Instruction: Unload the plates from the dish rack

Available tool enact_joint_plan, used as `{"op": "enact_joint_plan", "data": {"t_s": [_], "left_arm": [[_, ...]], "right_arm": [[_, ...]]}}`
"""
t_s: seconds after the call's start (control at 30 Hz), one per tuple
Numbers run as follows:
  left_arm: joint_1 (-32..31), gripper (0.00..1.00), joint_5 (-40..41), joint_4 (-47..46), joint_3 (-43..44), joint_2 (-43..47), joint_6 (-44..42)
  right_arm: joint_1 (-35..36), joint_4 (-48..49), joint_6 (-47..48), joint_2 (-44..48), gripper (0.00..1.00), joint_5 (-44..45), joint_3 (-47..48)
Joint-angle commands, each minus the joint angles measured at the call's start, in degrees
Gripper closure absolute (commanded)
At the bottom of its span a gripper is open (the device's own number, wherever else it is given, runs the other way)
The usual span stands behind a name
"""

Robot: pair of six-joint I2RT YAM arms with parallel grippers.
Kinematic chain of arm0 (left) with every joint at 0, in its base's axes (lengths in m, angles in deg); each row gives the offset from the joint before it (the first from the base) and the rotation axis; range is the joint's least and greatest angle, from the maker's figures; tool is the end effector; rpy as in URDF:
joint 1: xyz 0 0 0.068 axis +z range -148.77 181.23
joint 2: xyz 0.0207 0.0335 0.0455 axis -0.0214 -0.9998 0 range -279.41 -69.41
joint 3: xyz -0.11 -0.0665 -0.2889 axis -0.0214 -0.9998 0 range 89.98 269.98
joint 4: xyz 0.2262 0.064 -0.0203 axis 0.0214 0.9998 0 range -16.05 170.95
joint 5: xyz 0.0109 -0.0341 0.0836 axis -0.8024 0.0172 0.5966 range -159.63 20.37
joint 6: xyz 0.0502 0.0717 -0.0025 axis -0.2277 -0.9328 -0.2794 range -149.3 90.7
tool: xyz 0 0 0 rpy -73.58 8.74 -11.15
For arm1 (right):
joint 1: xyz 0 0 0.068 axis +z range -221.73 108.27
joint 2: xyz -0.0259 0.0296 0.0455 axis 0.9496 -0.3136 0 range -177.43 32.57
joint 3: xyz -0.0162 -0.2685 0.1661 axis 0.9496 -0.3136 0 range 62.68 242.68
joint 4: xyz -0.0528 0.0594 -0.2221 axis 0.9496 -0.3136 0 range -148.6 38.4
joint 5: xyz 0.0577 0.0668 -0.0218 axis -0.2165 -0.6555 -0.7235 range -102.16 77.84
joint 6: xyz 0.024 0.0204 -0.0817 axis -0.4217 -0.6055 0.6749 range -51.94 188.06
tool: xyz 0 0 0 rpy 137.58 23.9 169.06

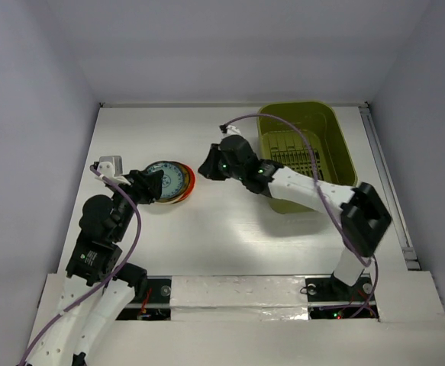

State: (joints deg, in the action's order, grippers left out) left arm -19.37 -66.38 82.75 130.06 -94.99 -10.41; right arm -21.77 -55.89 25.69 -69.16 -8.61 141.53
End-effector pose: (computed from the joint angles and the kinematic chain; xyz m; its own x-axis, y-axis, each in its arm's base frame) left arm 0.0840 -0.0268 0.3743 -0.0087 -0.3422 -0.9396 0.3124 0.8917 -0.3276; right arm 0.2876 0.3346 0.3171 -0.7082 0.2027 -0.6763 -0.3403 0.7412 0.5786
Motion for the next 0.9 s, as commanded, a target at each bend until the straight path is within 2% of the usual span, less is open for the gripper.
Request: {"op": "enact_joint_plan", "data": {"t_s": [0.0, 0.1, 0.13, 0.2, 0.23, 0.3, 0.33, 0.37, 0.4, 0.43, 0.53, 0.87], "left_arm": [[0.82, 0.52, -0.61, -3.26, -0.17, -0.96, -0.61], [1.35, 0.50, -1.13, -3.52, -0.17, -1.13, -0.53], [1.35, 0.50, -1.48, -3.87, -0.17, -1.14, -0.53], [1.96, 0.46, -2.45, -4.14, -0.08, -1.31, -0.61], [1.97, 0.42, -2.63, -4.66, -0.17, -1.40, -0.79], [2.49, 0.39, -2.98, -5.02, -0.17, -1.75, -0.79], [2.49, 0.38, -2.98, -5.37, -0.17, -1.84, -0.88], [2.49, 0.35, -4.20, -5.54, -0.09, -1.93, -0.79], [2.49, 0.33, -4.82, -5.72, 0.00, -2.10, -0.88], [3.02, 0.32, -4.83, -5.72, 0.18, -2.10, -0.88], [3.02, 0.28, -4.83, -6.16, 1.49, -1.93, -0.79], [3.02, 0.27, -9.57, -10.29, 5.80, -5.35, 2.02]], "right_arm": [[0.67, 2.27, 5.62, 14.66, 1.00, 10.84, -5.60], [0.67, 11.48, 8.95, 27.07, 1.00, 18.84, -17.09], [0.67, 13.50, 10.10, 34.86, 1.00, 23.12, -19.06], [0.67, 13.35, 13.87, 41.67, 1.00, 27.36, -21.71], [0.67, 12.48, 15.02, 47.62, 0.94, 32.43, -23.72], [0.67, 10.98, 16.96, 53.02, 0.74, 38.52, -25.05], [0.67, 8.97, 16.97, 55.56, 0.59, 46.20, -25.58], [0.67, 8.43, 17.32, 58.11, 0.23, 49.50, -26.72], [0.67, 8.25, 17.93, 62.49, 0.06, 52.41, -27.25], [0.67, 7.73, 19.15, 64.53, 0.00, 57.39, -27.78], [0.67, 6.93, 21.96, 70.52, 0.00, 62.53, -28.75], [0.67, 4.83, 23.65, 78.09, 0.00, 63.07, -30.78]]}}
